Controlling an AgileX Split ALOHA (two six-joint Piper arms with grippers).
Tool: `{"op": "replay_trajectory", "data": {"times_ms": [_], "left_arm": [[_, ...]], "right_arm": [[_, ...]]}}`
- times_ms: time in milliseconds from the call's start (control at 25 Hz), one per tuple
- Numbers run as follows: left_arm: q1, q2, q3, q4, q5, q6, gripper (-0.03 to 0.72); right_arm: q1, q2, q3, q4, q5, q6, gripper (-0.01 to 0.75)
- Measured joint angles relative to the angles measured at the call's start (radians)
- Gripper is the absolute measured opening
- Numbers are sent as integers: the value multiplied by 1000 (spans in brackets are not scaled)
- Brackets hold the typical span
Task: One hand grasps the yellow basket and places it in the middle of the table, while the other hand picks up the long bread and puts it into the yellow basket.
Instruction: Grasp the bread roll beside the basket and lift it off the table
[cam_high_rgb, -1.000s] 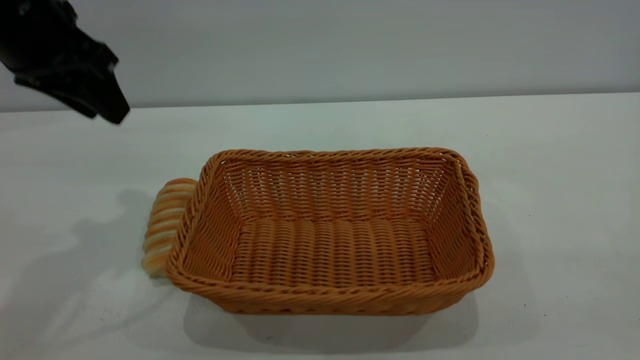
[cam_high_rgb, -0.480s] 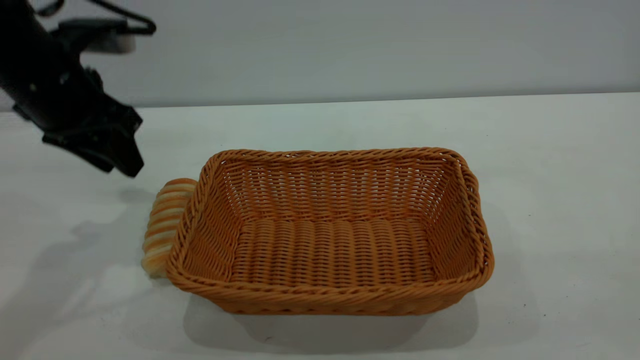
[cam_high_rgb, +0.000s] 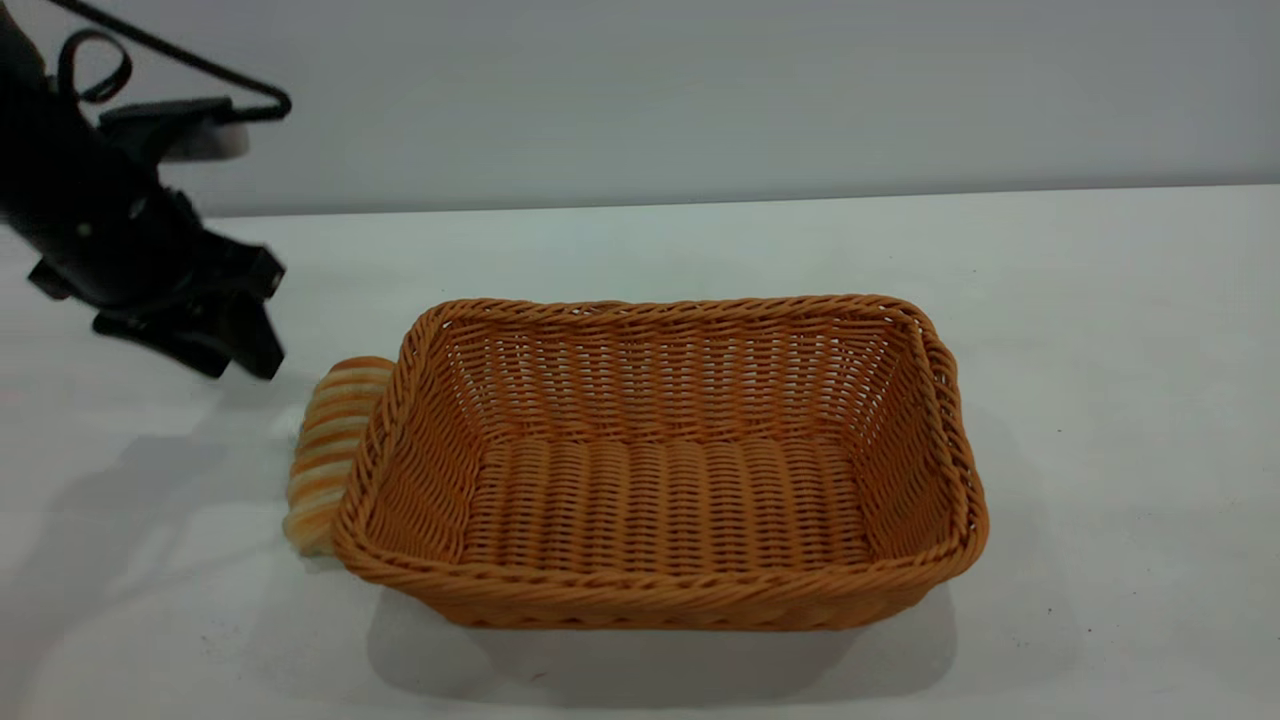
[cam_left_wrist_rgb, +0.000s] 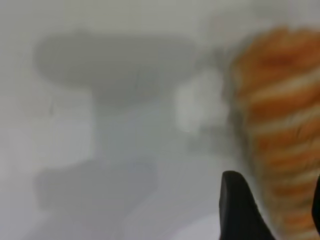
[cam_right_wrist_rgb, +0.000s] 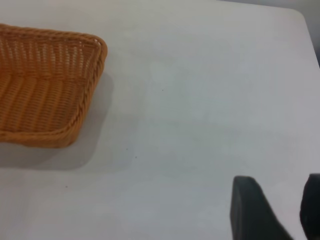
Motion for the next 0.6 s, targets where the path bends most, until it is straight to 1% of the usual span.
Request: {"op": "replay_trajectory", "data": {"times_ms": [80, 200, 600], "left_arm": [[0, 24, -43, -41, 35, 28, 411], [0, 61, -90, -60, 74, 45, 411], [0, 120, -108, -79, 84, 58, 411]], "right_arm": [[0, 0, 0, 0, 0, 1, 273], [0, 0, 0, 0, 0, 2, 267], [0, 0, 0, 0, 1, 2, 266]]}}
